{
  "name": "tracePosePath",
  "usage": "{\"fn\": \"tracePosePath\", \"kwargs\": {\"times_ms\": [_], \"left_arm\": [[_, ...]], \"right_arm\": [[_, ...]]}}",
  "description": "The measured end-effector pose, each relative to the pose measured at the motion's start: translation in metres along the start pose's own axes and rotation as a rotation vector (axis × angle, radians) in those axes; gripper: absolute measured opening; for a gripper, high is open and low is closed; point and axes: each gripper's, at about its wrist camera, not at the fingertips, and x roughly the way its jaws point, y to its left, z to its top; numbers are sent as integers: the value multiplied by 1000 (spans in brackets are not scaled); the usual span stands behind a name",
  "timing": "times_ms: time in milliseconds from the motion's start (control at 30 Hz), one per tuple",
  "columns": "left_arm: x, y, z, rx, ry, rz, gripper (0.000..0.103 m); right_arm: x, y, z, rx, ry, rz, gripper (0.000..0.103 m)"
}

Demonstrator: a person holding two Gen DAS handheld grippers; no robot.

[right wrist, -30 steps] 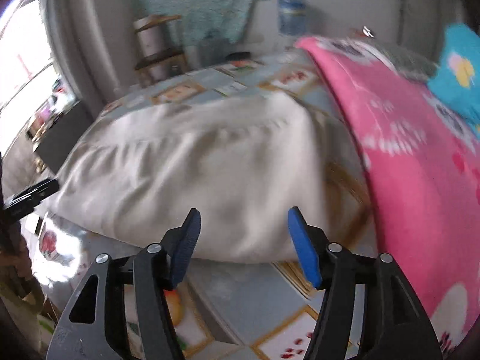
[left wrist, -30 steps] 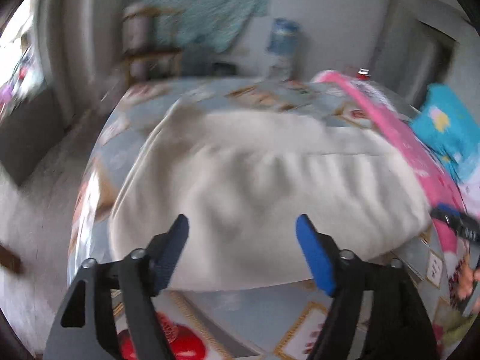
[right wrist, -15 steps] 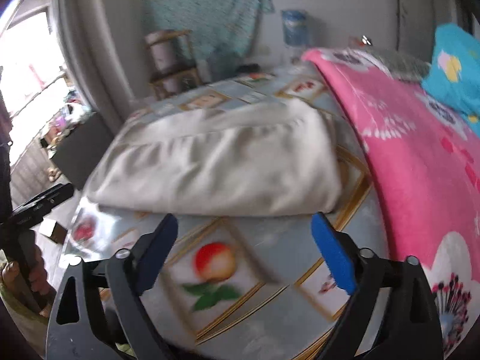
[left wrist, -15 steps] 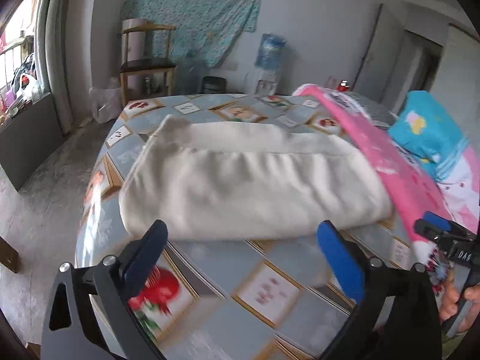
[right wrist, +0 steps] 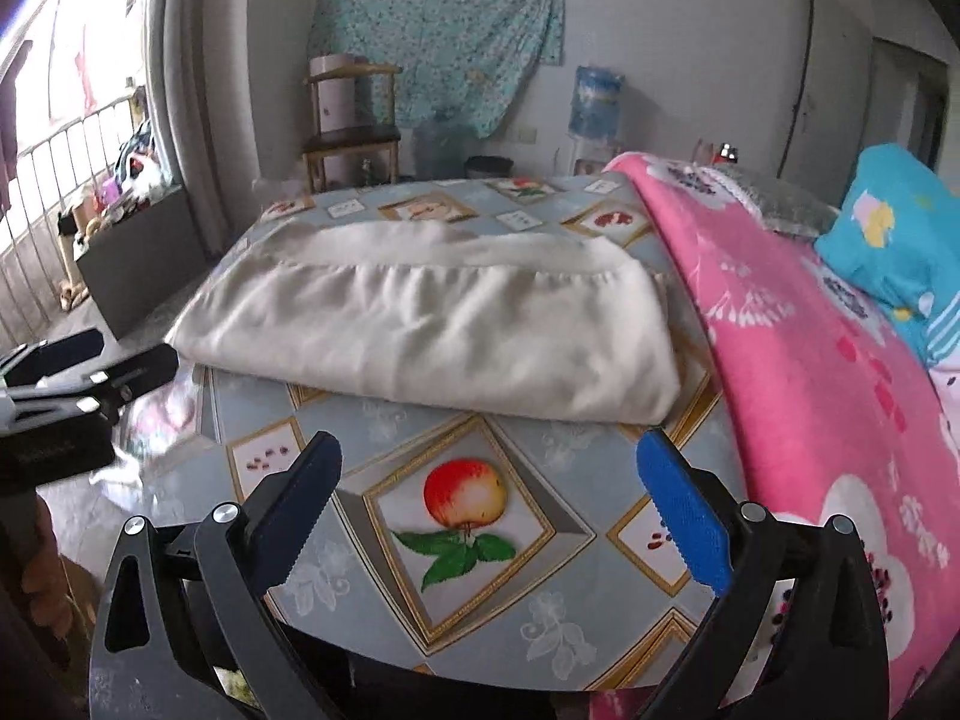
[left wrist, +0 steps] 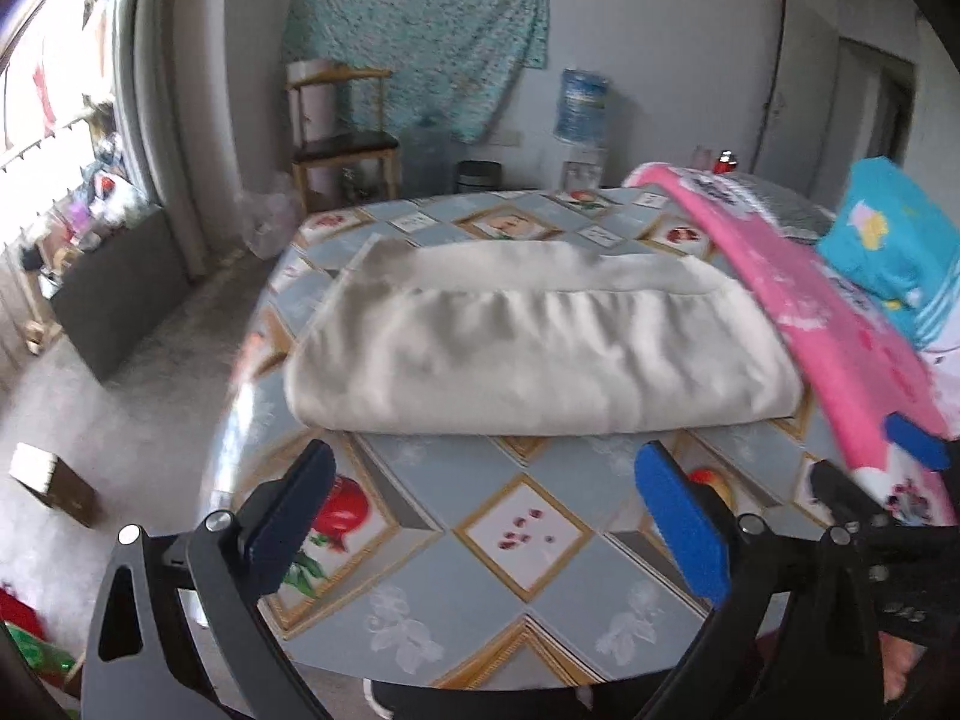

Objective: Fold large clothes

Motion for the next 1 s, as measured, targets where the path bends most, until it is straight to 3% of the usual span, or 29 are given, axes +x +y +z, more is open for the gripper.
{"fn": "tracePosePath", "kwargs": {"times_ms": [133,367,667,1000], "left_arm": [[11,0,3,4,36,31,98],[28,2,2,-2,92,110,98],[39,-6,-3,3,180,41,98],[39,-13,0,-10,198,30,98]], "right_arm": [[-1,-1,4,11,-17,-45,96],[13,-10,3,80,26,-22,96],[35,-5,-1,37,143,-165,96],[31,-13,-7,87,177,-185,96]]}}
